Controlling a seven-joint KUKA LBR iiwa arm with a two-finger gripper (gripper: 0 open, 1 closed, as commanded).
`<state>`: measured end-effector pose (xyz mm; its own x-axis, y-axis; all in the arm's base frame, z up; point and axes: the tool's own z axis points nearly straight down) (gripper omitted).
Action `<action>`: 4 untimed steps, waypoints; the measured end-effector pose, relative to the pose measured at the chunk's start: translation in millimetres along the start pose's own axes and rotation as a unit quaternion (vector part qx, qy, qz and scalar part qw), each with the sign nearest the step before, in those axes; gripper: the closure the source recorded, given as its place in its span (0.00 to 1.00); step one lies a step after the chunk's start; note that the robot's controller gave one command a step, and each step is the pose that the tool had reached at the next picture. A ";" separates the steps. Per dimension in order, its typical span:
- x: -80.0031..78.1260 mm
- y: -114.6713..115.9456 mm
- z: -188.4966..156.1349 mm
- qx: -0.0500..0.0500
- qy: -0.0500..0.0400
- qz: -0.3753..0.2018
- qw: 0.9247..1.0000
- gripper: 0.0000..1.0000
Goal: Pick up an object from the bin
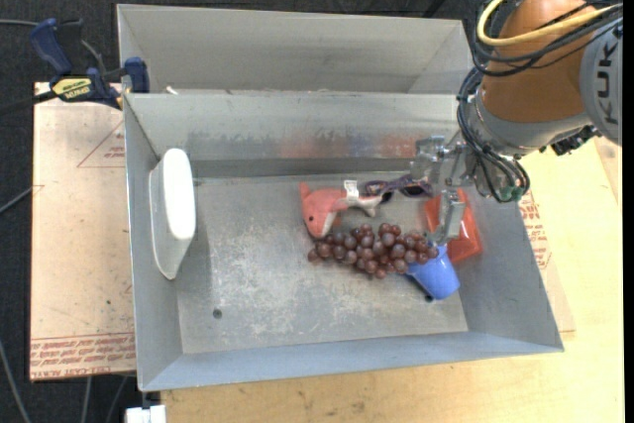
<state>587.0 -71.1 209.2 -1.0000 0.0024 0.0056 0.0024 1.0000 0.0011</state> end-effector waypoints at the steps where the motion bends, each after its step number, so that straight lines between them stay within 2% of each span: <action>1: -1.1 0.2 -4.8 0.000 -0.003 -0.001 1.000 0.00; 2: -6.5 -3.9 35.4 0.001 -0.007 -0.025 1.000 0.00; 3: 39.6 5.3 71.4 0.000 -0.004 0.014 1.000 0.00; 4: 78.9 -8.5 95.1 0.001 -0.009 -0.080 0.997 1.00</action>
Offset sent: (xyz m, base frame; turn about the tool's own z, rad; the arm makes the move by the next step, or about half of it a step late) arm 0.0102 -0.0138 -0.1361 -0.1592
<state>507.5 -79.3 114.5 -0.9876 -0.1564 -0.0118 -0.1564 0.9877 -0.0015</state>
